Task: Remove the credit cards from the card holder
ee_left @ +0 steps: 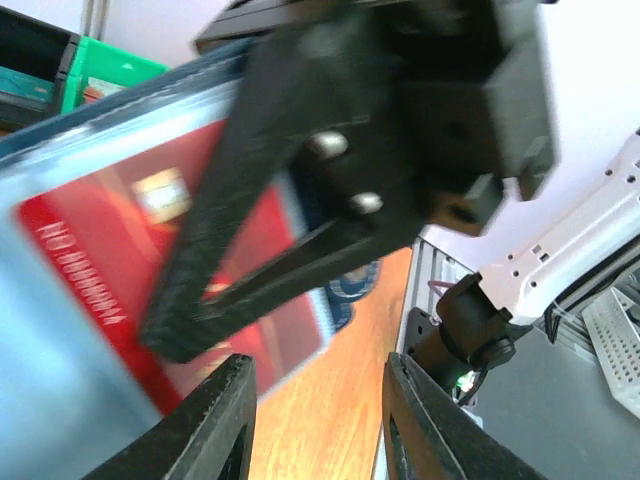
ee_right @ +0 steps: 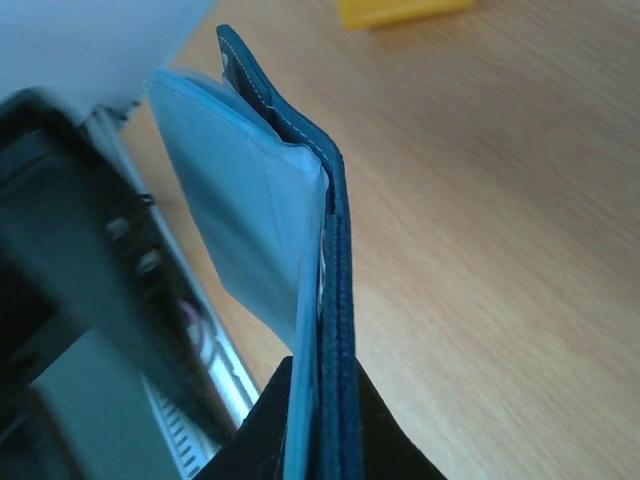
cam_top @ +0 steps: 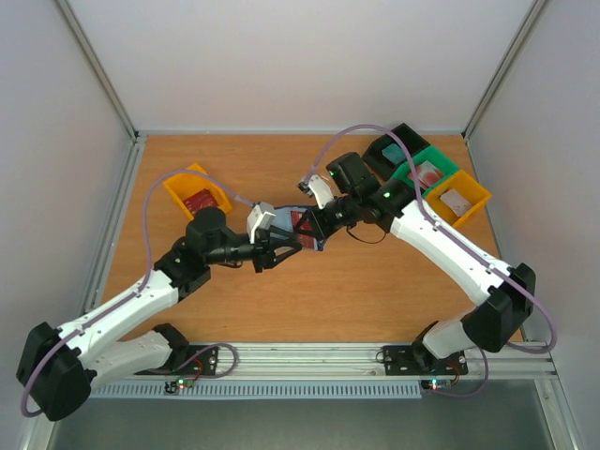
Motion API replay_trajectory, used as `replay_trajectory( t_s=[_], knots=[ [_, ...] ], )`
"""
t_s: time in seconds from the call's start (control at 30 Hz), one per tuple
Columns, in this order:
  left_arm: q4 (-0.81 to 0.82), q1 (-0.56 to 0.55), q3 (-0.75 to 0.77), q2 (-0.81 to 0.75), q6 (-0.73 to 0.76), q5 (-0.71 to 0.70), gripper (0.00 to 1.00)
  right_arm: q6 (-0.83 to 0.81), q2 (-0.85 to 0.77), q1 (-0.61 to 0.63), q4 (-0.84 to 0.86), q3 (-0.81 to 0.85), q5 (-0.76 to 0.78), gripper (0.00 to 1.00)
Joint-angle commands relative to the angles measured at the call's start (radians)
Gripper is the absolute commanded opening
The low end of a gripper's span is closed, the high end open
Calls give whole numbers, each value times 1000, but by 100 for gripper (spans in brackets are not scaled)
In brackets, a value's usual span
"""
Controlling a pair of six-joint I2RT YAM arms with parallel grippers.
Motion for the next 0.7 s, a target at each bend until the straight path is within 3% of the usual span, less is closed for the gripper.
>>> replay_trajectory(
  t_s=[0.0,0.17,0.4,0.67],
  knots=[
    [-21,50,-2,-45,-11,64,36,-106,-98,-6,104,-26,-180,1],
    [-59,78,19,-61,2,96,38,-164,-159,-6,112,-64,-253,1],
    [10,81,29,-67,23,137,41,-219,-226,-7,167,-116,-361,2],
    [188,40,17,-33,17,144,38,-131,-193,-6,333,-139,-478,2]
  ],
)
